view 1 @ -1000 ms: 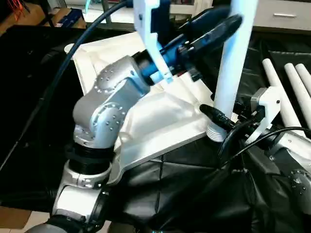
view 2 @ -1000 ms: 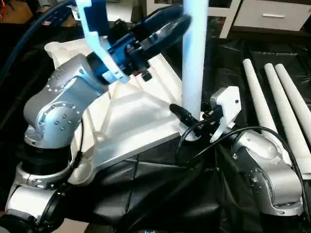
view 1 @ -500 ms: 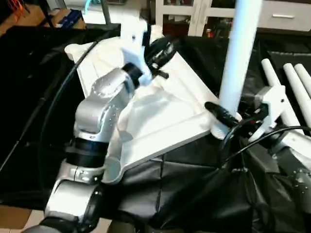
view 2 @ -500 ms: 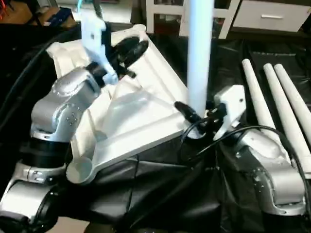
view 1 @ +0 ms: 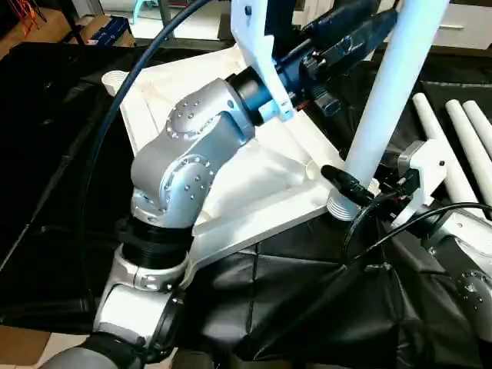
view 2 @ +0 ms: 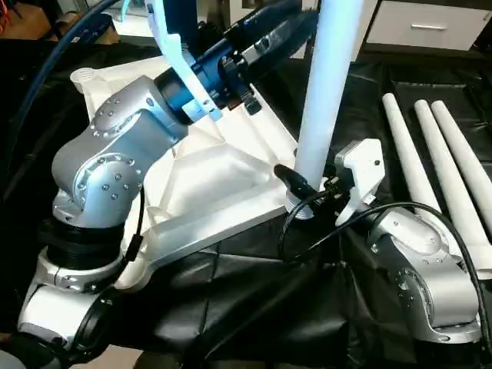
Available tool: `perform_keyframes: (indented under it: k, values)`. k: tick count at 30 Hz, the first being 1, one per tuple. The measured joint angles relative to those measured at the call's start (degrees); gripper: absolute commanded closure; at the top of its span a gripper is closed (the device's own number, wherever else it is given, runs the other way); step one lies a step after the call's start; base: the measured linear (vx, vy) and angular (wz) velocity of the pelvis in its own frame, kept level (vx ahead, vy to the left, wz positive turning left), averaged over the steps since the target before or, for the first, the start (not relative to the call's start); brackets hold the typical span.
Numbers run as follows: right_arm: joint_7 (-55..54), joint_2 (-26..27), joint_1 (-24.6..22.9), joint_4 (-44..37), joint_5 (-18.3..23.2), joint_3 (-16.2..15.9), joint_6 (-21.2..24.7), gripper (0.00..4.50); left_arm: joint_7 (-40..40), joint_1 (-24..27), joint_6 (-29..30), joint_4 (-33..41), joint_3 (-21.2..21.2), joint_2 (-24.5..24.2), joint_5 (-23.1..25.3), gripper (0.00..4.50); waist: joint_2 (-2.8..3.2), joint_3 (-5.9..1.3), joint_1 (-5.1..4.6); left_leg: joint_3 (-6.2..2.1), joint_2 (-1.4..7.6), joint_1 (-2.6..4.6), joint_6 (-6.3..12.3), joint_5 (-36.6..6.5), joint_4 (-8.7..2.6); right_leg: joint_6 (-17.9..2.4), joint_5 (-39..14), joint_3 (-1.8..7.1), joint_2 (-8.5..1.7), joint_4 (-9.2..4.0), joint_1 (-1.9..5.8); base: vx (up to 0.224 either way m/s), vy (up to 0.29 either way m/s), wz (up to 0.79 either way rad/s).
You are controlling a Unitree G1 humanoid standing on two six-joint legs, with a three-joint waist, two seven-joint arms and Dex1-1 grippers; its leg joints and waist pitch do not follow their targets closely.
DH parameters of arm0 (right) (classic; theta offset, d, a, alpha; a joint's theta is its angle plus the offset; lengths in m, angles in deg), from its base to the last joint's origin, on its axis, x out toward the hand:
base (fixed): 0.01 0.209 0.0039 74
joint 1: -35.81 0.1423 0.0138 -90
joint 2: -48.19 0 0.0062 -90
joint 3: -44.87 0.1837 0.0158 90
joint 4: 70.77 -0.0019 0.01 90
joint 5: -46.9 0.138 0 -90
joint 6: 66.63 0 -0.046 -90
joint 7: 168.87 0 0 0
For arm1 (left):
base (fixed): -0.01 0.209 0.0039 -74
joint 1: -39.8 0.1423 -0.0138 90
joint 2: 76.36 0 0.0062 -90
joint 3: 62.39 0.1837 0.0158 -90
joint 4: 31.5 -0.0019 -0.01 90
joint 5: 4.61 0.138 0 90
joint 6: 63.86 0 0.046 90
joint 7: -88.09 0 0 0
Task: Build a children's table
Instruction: Insert table leg to table base
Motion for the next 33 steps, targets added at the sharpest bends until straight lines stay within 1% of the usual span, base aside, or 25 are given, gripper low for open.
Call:
perform_keyframes:
  k: [2, 5, 6, 7, 8, 9, 11, 12, 13, 14, 15, 17, 19, 21, 23, 26, 29, 30, 31, 32, 33]
  values:
    - [-0.2, 0.1, 0.1, 0.1, -0.5, -0.2, 0.0, 2.64, 1.0, -1.3, -1.4, -5.6, -0.1, -0.8, 2.7, 2.92, 0.02, -0.01, -0.02, 0.01, 0.0, 0.0, 0.0, 0.0, 0.01, 0.0, 0.0, 0.02, 0.01, -0.05, 0.04, 0.0, 0.0, 0.0]
    - [-1.0, 0.1, 0.3, 0.6, -0.9, 0.2, -0.3, 2.64, 4.3, 1.4, -3.4, -8.6, 0.4, -3.4, 7.5, 2.92, 0.03, -0.02, -0.22, 0.01, -0.01, 0.01, 0.02, 0.0, 0.08, 0.0, 0.0, 0.04, 0.0, -0.05, 0.09, 0.0, 0.0, 0.0]
    - [-1.8, 0.1, 0.8, 1.8, -1.4, 0.9, -0.9, 2.64, 4.9, 3.1, -5.9, -10.9, 2.3, -5.5, 10.9, 2.92, 0.05, -0.04, -0.37, 0.0, -0.01, 0.03, 0.02, 0.0, 0.09, 0.0, 0.0, 0.03, 0.0, -0.07, 0.11, 0.0, 0.0, 0.0]
    - [-2.5, -0.1, 1.1, 2.6, -1.7, 1.8, -1.2, 2.64, 4.8, 4.7, -7.4, -12.6, 3.9, -7.0, 13.0, 2.92, 0.06, -0.04, -0.44, 0.0, -0.02, 0.0, 0.02, 0.0, 0.08, 0.2, 0.1, 0.05, 0.0, -0.1, 0.11, 0.0, 0.0, 0.0]
    - [-3.0, -0.5, 1.2, 3.3, -1.9, 2.8, -1.4, 2.64, 4.5, 6.4, -8.4, -14.3, 5.1, -8.1, 14.8, 2.74, 0.06, -0.04, -0.48, 0.01, -0.02, -0.03, 0.02, 0.0, 0.08, 0.3, 0.2, 0.05, -0.01, -0.1, 0.09, 0.0, 0.0, 0.0]
    - [-3.3, -1.2, 1.4, 4.3, -2.0, 3.9, -1.7, 2.64, 2.2, 8.8, -8.6, -15.2, 7.1, -9.6, 15.8, 2.74, 0.06, -0.04, -0.4, -0.01, -0.02, -0.04, 0.02, 0.0, 0.07, 0.3, 0.2, 0.02, -0.01, -0.1, 0.09, 0.0, 0.0, 0.0]
    - [-3.5, -2.6, 1.6, 5.9, -2.6, 5.6, -2.2, 2.64, -2.7, 11.8, -8.5, -15.2, 11.1, -11.5, 16.2, 2.57, 0.07, -0.04, 0.08, 0.0, -0.02, -0.07, 0.04, 0.0, 0.02, 0.3, 0.2, -0.02, -0.04, -0.11, 0.07, 0.0, 0.0, 0.0]
    - [-3.5, -3.3, 1.9, 6.6, -2.9, 6.7, -2.2, 2.64, -5.2, 13.0, -8.1, -15.2, 12.9, -11.9, 16.4, 2.48, 0.08, -0.05, 0.43, 0.0, -0.02, -0.13, 0.06, 0.0, 0.01, 0.3, 0.2, -0.03, -0.04, -0.1, 0.02, 0.0, 0.0, 0.0]
    - [-3.4, -3.7, 2.1, 6.8, -2.9, 7.2, -2.2, 2.64, -6.7, 13.6, -7.8, -15.1, 14.2, -12.0, 16.5, 2.3, 0.1, -0.05, 0.58, 0.01, -0.02, -0.12, 0.07, 0.0, 0.0, 0.3, 0.2, -0.03, -0.05, -0.09, 0.02, 0.0, 0.0, 0.0]
    - [-3.0, -4.2, 2.1, 6.8, -2.9, 7.6, -2.3, 2.64, -8.0, 13.9, -6.9, -14.9, 15.4, -12.2, 16.6, 2.3, 0.1, -0.06, 0.68, 0.02, -0.02, -0.11, 0.07, 0.0, 0.0, 0.3, 0.2, -0.03, -0.05, -0.08, 0.02, 0.0, 0.0, 0.0]
    - [-2.8, -5.0, 2.1, 6.8, -2.9, 7.9, -2.4, 2.64, -9.2, 14.2, -5.8, -14.6, 16.8, -12.2, 16.8, 2.24, 0.11, -0.06, 0.72, 0.04, -0.02, -0.09, 0.07, 0.0, 0.0, 0.3, 0.2, -0.02, -0.07, -0.07, 0.03, 0.0, 0.0, 0.0]
    - [-2.2, -5.5, 2.0, 6.8, -2.8, 8.3, -2.5, 2.64, -9.9, 14.5, -5.5, -14.4, 19.1, -12.2, 17.9, 2.09, 0.17, -0.09, 0.51, 0.04, -0.02, -0.04, 0.06, 0.0, 0.02, 0.3, 0.2, -0.01, -0.07, -0.06, 0.05, 0.0, 0.0, 0.0]
    - [-1.5, -6.4, 1.9, 6.8, -2.8, 8.6, -2.5, 2.64, -9.0, 14.9, -6.5, -15.6, 21.3, -12.0, 20.9, 1.91, 0.35, -0.2, 0.24, 0.06, -0.02, 0.06, 0.06, 0.0, 0.03, 0.3, 0.2, 0.02, -0.08, -0.07, 0.13, 0.0, 0.0, 0.0]
    - [-1.0, -6.8, 1.7, 6.8, -2.7, 9.3, -2.5, 2.64, -6.3, 14.9, -7.7, -19.0, 21.8, -10.8, 24.1, 1.78, 0.36, -0.2, 0.04, 0.06, -0.02, 0.11, 0.05, 0.0, 0.02, 0.3, 0.2, 0.01, -0.08, -0.06, 0.16, 0.0, 0.0, 0.0]
    - [-0.6, -6.8, 1.4, 6.7, -2.5, 9.6, -2.5, 2.64, -4.7, 14.8, -8.7, -20.8, 21.9, -10.9, 26.2, 1.75, 0.37, -0.21, -0.13, 0.04, -0.02, 0.14, 0.05, 0.0, 0.02, 0.3, 0.2, 0.0, -0.08, -0.06, 0.17, 0.0, 0.0, 0.0]
    - [-0.3, -6.8, 0.2, 6.7, -2.3, 9.6, -2.5, 2.64, -4.1, 14.6, -8.0, -21.0, 21.9, -11.6, 27.0, 1.74, 0.45, -0.25, -0.4, 0.04, -0.02, 0.35, 0.05, 0.0, 0.02, 0.3, 0.2, 0.01, -0.08, -0.09, 0.39, 0.0, 0.0, 0.0]
    - [-0.3, -6.8, 0.1, 6.5, -2.3, 9.5, -2.5, 2.64, -4.1, 14.5, -7.6, -21.1, 21.9, -11.7, 27.3, 1.74, 0.47, -0.26, -0.57, 0.05, -0.02, 0.44, 0.04, 0.0, 0.01, 0.3, 0.2, 0.02, -0.08, -0.13, 0.47, 0.0, 0.0, 0.0]
    - [-0.2, -6.8, 0.1, 6.3, -2.2, 9.5, -2.5, 2.64, -4.1, 14.3, -7.6, -21.5, 21.9, -11.6, 27.6, 1.91, 0.48, -0.27, -0.66, 0.05, -0.02, 0.47, 0.04, 0.0, 0.01, 0.4, 0.2, 0.03, -0.08, -0.13, 0.48, 0.0, 0.0, 0.0]
    - [-0.1, -6.8, 0.1, 6.2, -2.2, 9.5, -2.5, 2.64, -4.1, 14.0, -7.6, -21.9, 21.8, -11.5, 27.8, 1.91, 0.48, -0.28, -0.71, 0.05, -0.02, 0.49, 0.04, 0.0, 0.0, 0.4, 0.2, 0.02, -0.08, -0.13, 0.5, 0.0, 0.0, 0.0]
    - [0.0, -6.8, 0.1, 6.2, -2.2, 9.5, -2.5, 2.64, -4.2, 13.9, -7.6, -22.3, 21.6, -11.4, 28.0, 2.09, 0.5, -0.28, -0.75, 0.05, -0.02, 0.51, 0.04, 0.0, 0.0, 0.4, 0.1, 0.02, -0.08, -0.13, 0.51, 0.0, 0.0, 0.0]
    - [0.3, -6.7, 0.1, 6.1, -2.1, 9.5, -2.5, 2.64, -4.4, 13.9, -7.7, -22.7, 21.2, -11.1, 28.0, 2.13, 0.53, -0.31, -0.79, 0.05, -0.02, 0.53, 0.04, 0.0, -0.01, 0.5, 0.1, 0.03, -0.08, -0.13, 0.53, 0.0, 0.0, 0.0]
